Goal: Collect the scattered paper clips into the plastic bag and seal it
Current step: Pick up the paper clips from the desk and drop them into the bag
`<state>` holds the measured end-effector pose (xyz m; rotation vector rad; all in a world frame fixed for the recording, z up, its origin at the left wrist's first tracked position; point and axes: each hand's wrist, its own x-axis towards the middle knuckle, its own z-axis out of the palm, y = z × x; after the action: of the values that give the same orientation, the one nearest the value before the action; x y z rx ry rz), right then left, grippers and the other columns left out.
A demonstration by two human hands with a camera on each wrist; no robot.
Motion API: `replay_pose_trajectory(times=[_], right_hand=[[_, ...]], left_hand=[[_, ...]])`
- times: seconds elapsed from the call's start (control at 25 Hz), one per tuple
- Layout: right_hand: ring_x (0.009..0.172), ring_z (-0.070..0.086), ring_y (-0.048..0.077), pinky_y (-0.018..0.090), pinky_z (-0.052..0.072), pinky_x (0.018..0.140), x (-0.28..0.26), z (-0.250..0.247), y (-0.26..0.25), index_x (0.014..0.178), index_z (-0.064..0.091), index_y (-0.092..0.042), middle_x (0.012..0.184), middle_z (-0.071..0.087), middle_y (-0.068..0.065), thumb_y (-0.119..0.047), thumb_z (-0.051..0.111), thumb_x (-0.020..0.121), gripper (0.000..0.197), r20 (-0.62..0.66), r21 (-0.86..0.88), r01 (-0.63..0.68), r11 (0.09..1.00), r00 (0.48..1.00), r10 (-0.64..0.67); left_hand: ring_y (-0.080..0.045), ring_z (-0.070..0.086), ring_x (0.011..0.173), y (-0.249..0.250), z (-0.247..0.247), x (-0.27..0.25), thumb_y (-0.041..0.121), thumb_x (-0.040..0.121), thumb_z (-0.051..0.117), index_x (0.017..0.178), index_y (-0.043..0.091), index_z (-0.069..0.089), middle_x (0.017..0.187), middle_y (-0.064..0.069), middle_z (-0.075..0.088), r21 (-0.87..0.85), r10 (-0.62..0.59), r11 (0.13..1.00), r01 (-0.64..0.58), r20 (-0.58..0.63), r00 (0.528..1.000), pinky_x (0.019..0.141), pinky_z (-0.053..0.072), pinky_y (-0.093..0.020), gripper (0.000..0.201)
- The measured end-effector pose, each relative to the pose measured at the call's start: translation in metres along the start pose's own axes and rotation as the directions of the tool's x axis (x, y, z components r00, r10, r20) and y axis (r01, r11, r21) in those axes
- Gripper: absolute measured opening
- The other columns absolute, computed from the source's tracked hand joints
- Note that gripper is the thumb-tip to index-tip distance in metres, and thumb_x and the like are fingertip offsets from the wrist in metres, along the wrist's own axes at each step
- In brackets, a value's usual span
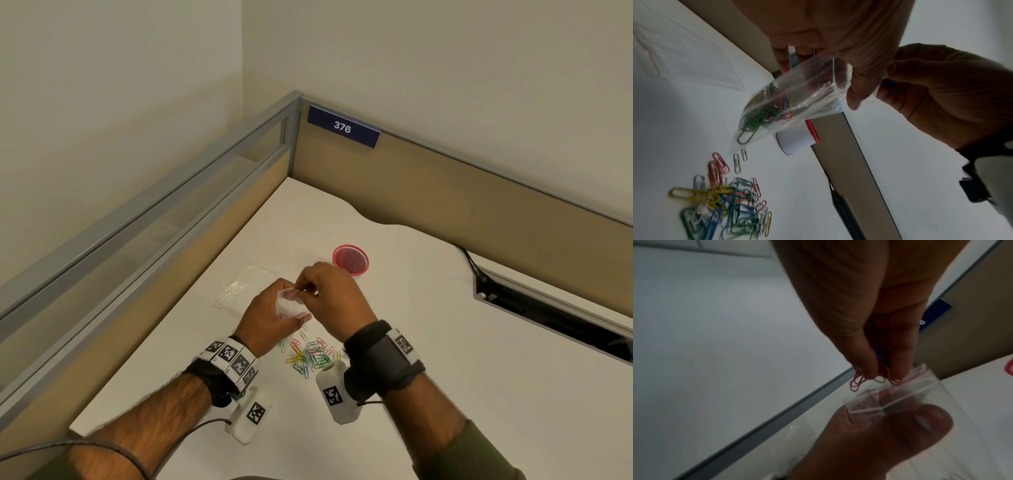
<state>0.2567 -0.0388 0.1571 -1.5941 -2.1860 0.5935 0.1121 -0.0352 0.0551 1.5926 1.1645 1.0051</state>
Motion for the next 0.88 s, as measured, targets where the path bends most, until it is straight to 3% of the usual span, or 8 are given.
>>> replay_pose_trajectory(times=[0.12,0.24,0.36,0.44,0.56,0.72,0.88], right_hand=[[0.082,0.060,0.019,0.037,0.054,0.076,0.000,0.000,-0.009,0.093,0.070,-0.013,0.092,0.065,0.004,-0.011,0.060,0.087,0.012,0.029,-0.034,0.016,0.999,0.999,-0.015],[0.082,0.062,0.015,0.026,0.053,0.075,-0.006,-0.014,-0.004,0.092,0.069,-0.014,0.090,0.067,0.001,-0.007,0.057,0.088,0.014,-0.124,0.073,0.018,0.997,0.992,-0.009],[0.082,0.063,0.011,0.021,0.052,0.079,-0.008,-0.016,0.032,0.091,0.070,-0.015,0.091,0.070,-0.002,-0.005,0.060,0.087,0.014,-0.223,0.110,-0.072,0.991,0.970,0.095],[0.087,0.064,0.016,0.026,0.052,0.082,-0.008,0.005,0.068,0.094,0.071,-0.014,0.097,0.071,0.002,-0.006,0.058,0.088,0.016,-0.163,0.029,-0.208,0.978,0.964,0.210],[0.105,0.060,0.023,0.031,0.047,0.092,-0.015,0.059,0.105,0.108,0.067,-0.017,0.112,0.064,0.004,-0.009,0.055,0.089,0.024,0.051,-0.118,-0.339,0.933,0.936,0.347],[0.118,0.047,0.025,0.033,0.041,0.101,-0.005,0.107,0.105,0.129,0.055,-0.015,0.128,0.053,0.006,-0.006,0.048,0.091,0.040,0.208,-0.204,-0.234,0.951,0.938,0.276],[0.111,0.048,0.027,0.033,0.045,0.093,0.009,0.125,0.098,0.120,0.058,-0.012,0.121,0.050,0.008,-0.011,0.050,0.089,0.032,0.276,-0.266,-0.134,0.954,0.938,0.209]], left_hand=[[0.005,0.063,0.084,0.002,-0.002,0.001,0.013,0.079,0.080,0.094,0.035,0.055,0.090,0.013,0.067,0.017,0.004,1.000,-0.004,-0.008,1.000,0.069,0.045,-0.009,0.037],[-0.003,0.064,0.101,0.000,-0.005,0.001,0.016,0.079,0.081,0.099,0.028,0.060,0.100,0.010,0.069,-0.002,-0.010,1.000,0.010,-0.029,1.000,0.078,0.048,-0.012,0.032],[-0.008,0.064,0.107,-0.003,-0.011,-0.002,0.014,0.078,0.083,0.099,0.023,0.061,0.100,0.009,0.070,-0.043,-0.021,0.999,0.019,-0.045,0.999,0.080,0.052,-0.014,0.031],[-0.008,0.064,0.106,-0.004,-0.017,-0.004,0.014,0.078,0.083,0.100,0.020,0.061,0.097,0.010,0.070,-0.058,-0.019,0.998,0.016,-0.058,0.998,0.079,0.052,-0.011,0.032],[-0.007,0.064,0.105,-0.007,-0.027,-0.006,0.013,0.078,0.083,0.100,0.017,0.061,0.097,0.010,0.070,-0.046,-0.019,0.999,0.016,-0.073,0.997,0.078,0.049,-0.007,0.031],[-0.010,0.064,0.108,-0.010,-0.039,-0.007,0.019,0.077,0.083,0.101,0.021,0.061,0.100,0.011,0.070,-0.062,-0.020,0.998,0.016,-0.068,0.997,0.085,0.056,-0.023,0.032],[-0.012,0.064,0.107,-0.012,-0.047,-0.005,0.023,0.076,0.082,0.100,0.023,0.062,0.100,0.011,0.069,-0.050,-0.003,0.999,-0.002,-0.086,0.996,0.086,0.058,-0.027,0.032]])
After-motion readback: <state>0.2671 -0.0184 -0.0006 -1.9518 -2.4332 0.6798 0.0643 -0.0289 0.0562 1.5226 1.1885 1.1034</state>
